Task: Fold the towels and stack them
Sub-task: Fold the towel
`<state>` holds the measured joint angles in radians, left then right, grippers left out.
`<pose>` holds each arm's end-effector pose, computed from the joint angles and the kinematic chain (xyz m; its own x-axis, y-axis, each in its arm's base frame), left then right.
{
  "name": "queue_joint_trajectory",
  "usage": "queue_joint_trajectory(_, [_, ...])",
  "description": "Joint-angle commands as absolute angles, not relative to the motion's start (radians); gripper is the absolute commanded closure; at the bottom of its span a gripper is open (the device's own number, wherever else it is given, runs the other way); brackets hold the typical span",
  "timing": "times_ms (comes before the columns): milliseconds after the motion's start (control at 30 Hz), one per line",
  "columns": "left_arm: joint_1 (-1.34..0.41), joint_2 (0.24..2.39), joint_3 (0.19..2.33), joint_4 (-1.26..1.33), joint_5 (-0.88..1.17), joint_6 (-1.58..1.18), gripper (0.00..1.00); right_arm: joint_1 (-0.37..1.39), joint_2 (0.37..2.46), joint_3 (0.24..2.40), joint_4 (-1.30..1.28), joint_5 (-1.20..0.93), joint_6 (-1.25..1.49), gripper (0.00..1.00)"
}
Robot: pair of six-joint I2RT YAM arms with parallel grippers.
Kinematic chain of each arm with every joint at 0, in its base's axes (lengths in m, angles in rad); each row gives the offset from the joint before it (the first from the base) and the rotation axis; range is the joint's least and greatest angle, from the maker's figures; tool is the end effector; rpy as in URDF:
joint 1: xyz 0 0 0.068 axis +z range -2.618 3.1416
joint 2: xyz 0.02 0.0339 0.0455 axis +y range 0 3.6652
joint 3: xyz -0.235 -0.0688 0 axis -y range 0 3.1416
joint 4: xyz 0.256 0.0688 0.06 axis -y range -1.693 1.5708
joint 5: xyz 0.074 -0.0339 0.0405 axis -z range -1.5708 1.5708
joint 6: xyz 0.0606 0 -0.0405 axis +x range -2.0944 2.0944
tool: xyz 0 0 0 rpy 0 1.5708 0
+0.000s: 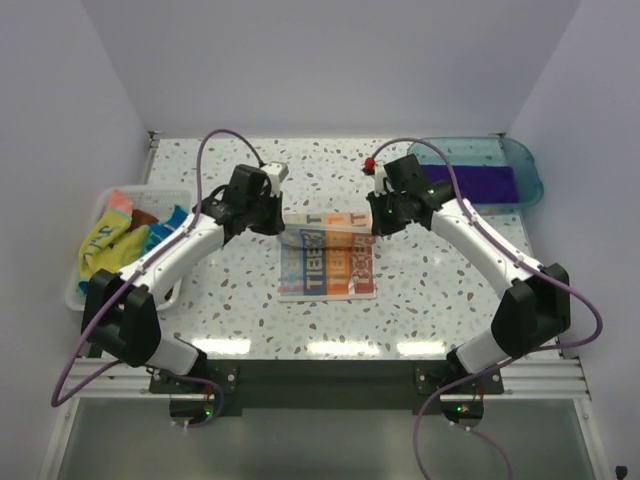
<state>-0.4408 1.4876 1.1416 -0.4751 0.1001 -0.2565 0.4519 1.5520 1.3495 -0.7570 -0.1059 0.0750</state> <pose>0.3168 -0.1562 0.2190 -0.7636 0.0811 -0.6406 0.3023 0.9216 -0.2436 0.3170 0.1610 0.2458 -0.7713 -0.2915 -0.5658 -0.4322 0.8924 0.1293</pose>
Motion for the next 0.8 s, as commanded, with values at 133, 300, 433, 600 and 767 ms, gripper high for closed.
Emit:
queue_joint_trajectory(133, [-0.477, 1.376, 0.994, -0.506, 0.103, -0.339, 1.0, 0.488, 1.434, 1.165, -0.776, -0.136, 0.168, 1.0])
queue_joint_trajectory(300, [-0.506, 1.396, 0.801, -0.402, 0.147, -0.42, 1.0, 0.491, 1.443, 0.99, -0.678, -0.132, 0.227, 1.0])
queue_joint_trajectory(433, [-0.522, 1.416, 0.735, -0.361, 0.124, -0.459, 1.0, 0.491, 1.483, 0.936, -0.62, -0.146, 0.256, 1.0])
queue_joint_trajectory(600, [-0.522, 1.44, 0.706, -0.348, 0.101, -0.465, 1.0, 0.491, 1.534, 0.904, -0.575, -0.156, 0.264, 1.0])
queue_joint_trajectory(767, [-0.525, 1.43, 0.704, -0.35, 0.103, -0.465, 0.97, 0.491, 1.562, 0.882, -0.554, -0.17, 0.273, 1.0])
